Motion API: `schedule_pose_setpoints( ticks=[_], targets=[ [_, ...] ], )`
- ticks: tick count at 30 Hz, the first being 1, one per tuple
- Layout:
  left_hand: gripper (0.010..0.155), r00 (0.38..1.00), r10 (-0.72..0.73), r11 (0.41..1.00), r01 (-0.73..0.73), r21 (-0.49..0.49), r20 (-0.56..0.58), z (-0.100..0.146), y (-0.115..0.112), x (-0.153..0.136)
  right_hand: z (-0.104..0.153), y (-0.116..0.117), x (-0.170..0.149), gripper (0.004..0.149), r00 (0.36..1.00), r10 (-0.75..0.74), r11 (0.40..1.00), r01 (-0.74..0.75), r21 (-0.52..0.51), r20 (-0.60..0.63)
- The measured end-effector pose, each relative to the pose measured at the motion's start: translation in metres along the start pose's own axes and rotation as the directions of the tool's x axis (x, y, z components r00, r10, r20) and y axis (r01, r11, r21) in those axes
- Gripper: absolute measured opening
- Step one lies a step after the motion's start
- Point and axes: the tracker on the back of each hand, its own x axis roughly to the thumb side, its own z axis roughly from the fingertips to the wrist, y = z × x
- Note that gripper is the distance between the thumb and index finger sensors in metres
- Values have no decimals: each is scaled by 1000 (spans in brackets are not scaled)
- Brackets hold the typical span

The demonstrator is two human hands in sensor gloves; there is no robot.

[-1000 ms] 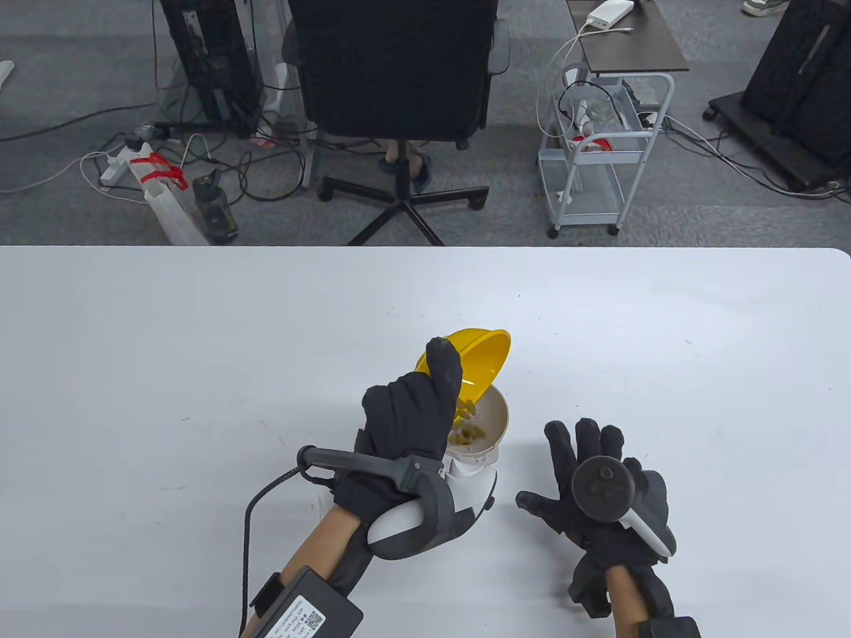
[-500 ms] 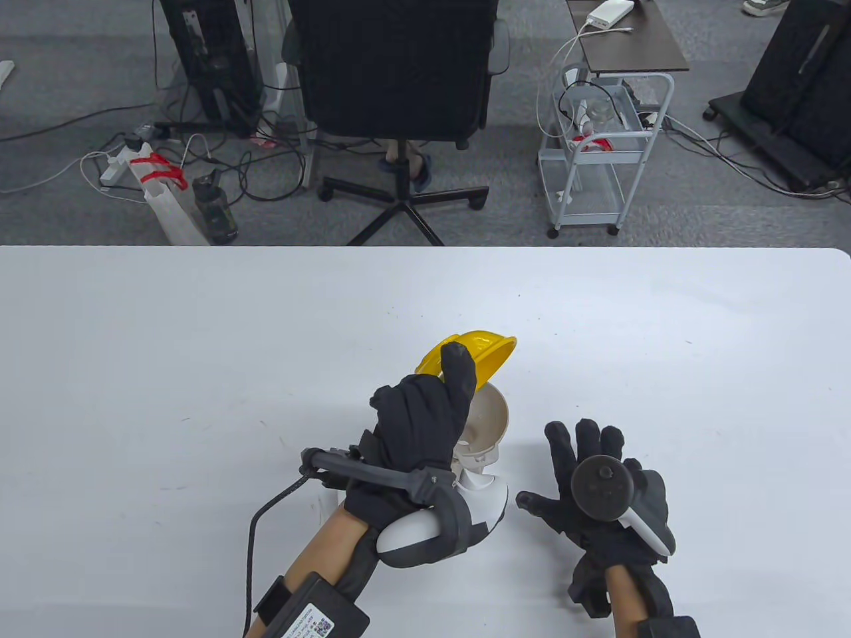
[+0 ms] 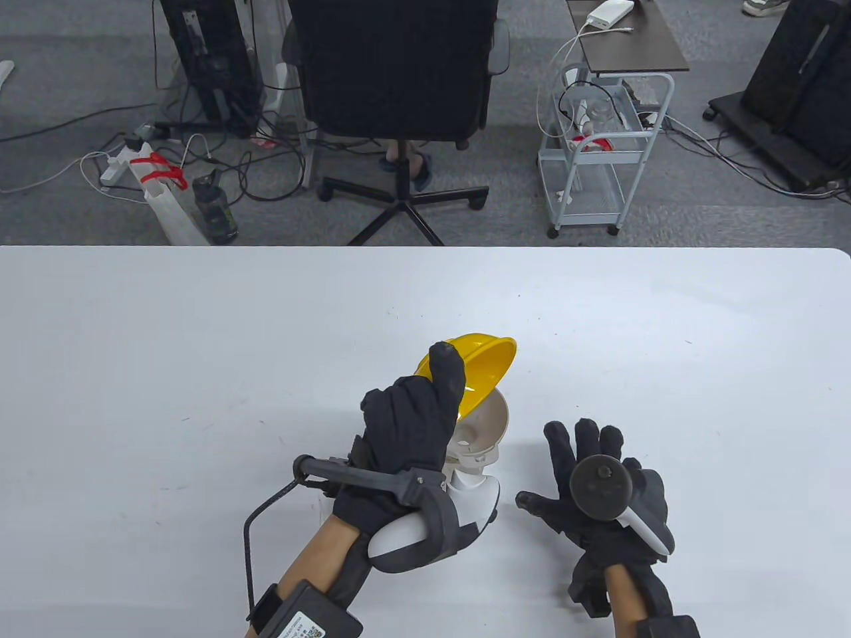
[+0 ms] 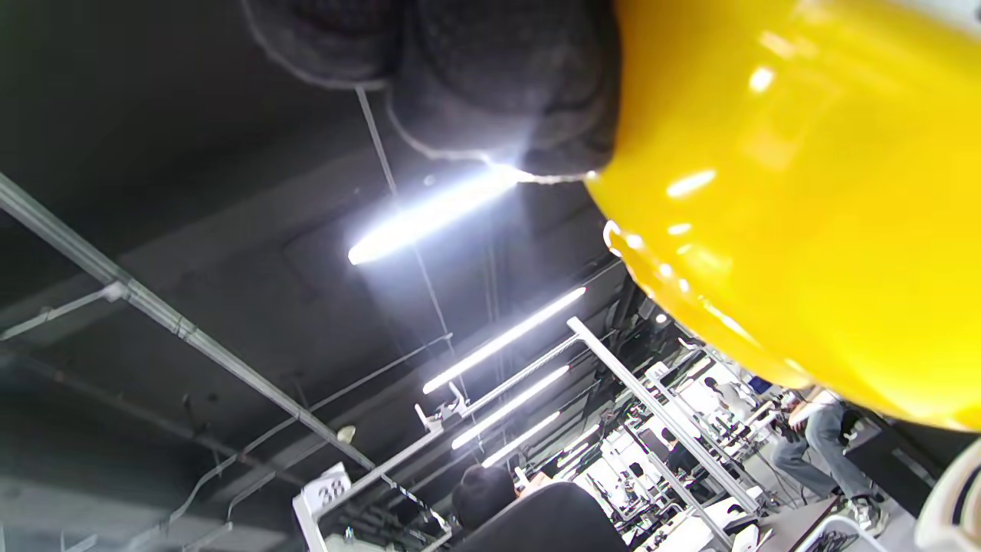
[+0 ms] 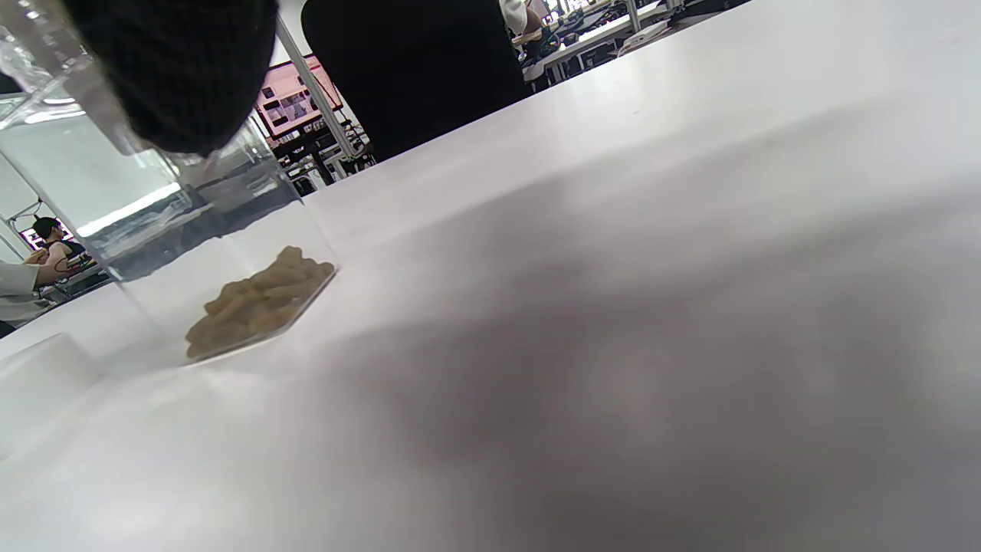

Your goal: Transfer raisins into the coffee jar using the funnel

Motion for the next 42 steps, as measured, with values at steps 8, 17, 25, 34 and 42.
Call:
schedule_pose_setpoints(
  ticks=[8,17,25,34,42],
  targets=[
    [49,957,184,962,-222,-157,-226,5,-35,-45,0,0,0,101,1000,4,1000,-4,4,-14],
    [50,753,276,767,-547,-336,-597,43,-123,-90,0,0,0,101,1000,2,1000,-2,12,-31],
    [52,460,264,512,-812,-281,-848,93,-191,-99,0,0,-1,100,999,-1,1000,2,24,-36],
    [53,341,173,395,-883,-252,-924,133,-235,-91,0,-1,-1,100,999,-6,1000,7,20,-39],
    [56,282,135,341,-913,-223,-950,148,-255,-89,-1,-2,-3,100,999,-15,1000,16,26,-52]
  ],
)
